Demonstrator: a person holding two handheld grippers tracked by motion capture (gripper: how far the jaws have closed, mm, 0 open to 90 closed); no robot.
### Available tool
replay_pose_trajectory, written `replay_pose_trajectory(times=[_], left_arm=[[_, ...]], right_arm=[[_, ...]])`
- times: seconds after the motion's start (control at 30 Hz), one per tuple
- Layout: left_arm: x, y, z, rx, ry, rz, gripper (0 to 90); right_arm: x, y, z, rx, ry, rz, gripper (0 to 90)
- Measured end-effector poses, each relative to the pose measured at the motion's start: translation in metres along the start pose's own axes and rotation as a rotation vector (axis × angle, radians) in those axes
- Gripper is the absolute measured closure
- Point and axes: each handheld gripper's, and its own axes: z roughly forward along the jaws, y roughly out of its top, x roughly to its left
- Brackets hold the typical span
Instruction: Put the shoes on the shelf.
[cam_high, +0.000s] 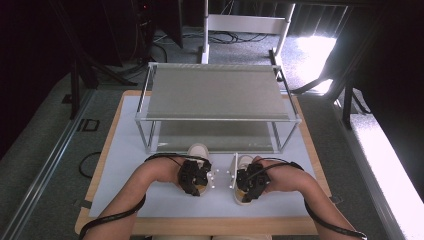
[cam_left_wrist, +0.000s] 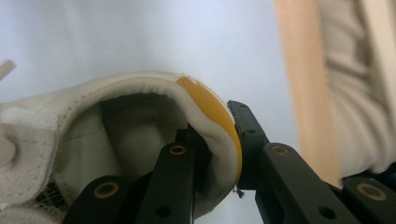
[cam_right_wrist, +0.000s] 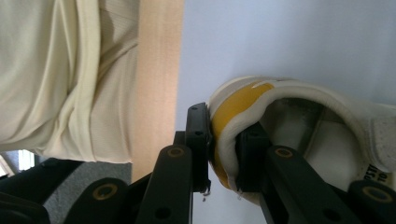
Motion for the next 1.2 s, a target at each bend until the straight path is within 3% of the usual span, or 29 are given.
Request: replay_pose_trajectory(times=[0.03,0.13,0.17,0.27,0.3,0.43,0.5,0.53,0.57,0.63,0.87,1.03,1.2], left_arm=[[0.003,0.000,-0.001,0.005,0.006,0.030,80.2],[0.010,-0.002,-0.002,-0.023,0.040,0.054,80.2],[0.011,-0.002,-0.002,-0.037,0.045,0.037,80.2],[0.019,-0.002,-0.004,-0.055,0.066,0.042,80.0],[0.025,-0.003,-0.005,-0.064,0.092,0.045,80.0],[0.036,-0.003,-0.006,-0.077,0.108,0.055,79.9],[0.041,-0.003,-0.005,-0.080,0.116,0.088,79.8],[0.042,-0.004,-0.002,-0.108,0.120,0.082,79.8],[0.045,-0.005,-0.002,-0.097,0.128,0.115,79.8],[0.051,-0.007,0.001,-0.105,0.143,0.140,79.7],[0.069,-0.013,0.015,-0.188,0.208,0.131,77.2],[0.081,-0.015,0.017,-0.235,0.280,0.165,76.8],[0.091,-0.013,0.018,-0.248,0.292,0.172,75.0]], right_arm=[[-0.001,0.001,-0.001,0.012,-0.006,-0.010,78.6],[-0.006,0.003,-0.007,0.031,-0.016,-0.018,78.6],[-0.008,0.004,-0.008,0.035,-0.021,-0.030,78.6],[-0.012,0.007,-0.013,0.030,-0.034,-0.047,78.6],[-0.013,0.008,-0.015,0.026,-0.038,-0.050,78.6],[-0.020,0.013,-0.018,0.034,-0.050,-0.078,78.7],[-0.026,0.016,-0.022,0.032,-0.018,-0.074,78.4],[-0.030,0.018,-0.023,0.025,-0.018,-0.070,78.4],[-0.033,0.020,-0.024,0.026,-0.022,-0.077,78.7],[-0.040,0.021,-0.025,0.018,-0.046,-0.096,78.8],[-0.059,0.019,-0.031,-0.020,-0.071,-0.078,78.4],[-0.070,0.013,-0.032,-0.052,-0.064,-0.089,78.2],[-0.084,0.008,-0.025,-0.034,-0.077,-0.062,77.5]])
